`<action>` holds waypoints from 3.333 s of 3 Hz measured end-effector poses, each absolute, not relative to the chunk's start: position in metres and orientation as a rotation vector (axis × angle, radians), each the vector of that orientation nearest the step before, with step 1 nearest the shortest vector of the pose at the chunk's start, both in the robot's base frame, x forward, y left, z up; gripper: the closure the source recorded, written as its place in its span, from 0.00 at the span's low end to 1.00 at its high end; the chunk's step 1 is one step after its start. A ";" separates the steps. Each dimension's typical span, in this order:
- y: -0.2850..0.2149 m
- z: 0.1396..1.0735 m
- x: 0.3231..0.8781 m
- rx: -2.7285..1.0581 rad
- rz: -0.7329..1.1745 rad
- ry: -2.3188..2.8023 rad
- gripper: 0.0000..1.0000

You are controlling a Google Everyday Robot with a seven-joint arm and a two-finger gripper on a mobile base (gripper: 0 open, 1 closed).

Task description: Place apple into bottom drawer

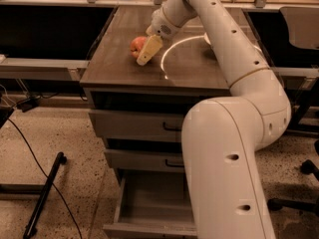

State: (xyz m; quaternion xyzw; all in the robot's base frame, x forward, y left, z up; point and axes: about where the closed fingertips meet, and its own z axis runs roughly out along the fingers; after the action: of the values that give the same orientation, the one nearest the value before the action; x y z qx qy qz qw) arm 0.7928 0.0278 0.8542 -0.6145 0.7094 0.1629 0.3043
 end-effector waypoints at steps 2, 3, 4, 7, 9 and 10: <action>0.038 0.856 0.778 -1.657 0.543 1.797 0.65; 0.017 0.895 0.758 -1.628 0.522 1.658 0.89; -0.017 0.980 0.719 -1.535 0.372 1.490 1.00; -0.030 1.000 0.675 -1.381 0.329 1.413 1.00; -0.003 0.891 0.589 -1.335 0.671 1.410 1.00; 0.020 0.811 0.548 -1.451 0.771 1.452 1.00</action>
Offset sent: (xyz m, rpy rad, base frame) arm -0.0398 0.0046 0.0057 0.1002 0.0249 0.1202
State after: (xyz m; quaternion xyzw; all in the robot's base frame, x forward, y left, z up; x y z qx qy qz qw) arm 0.5479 0.0199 0.8113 -0.5886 0.5892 0.3128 0.4567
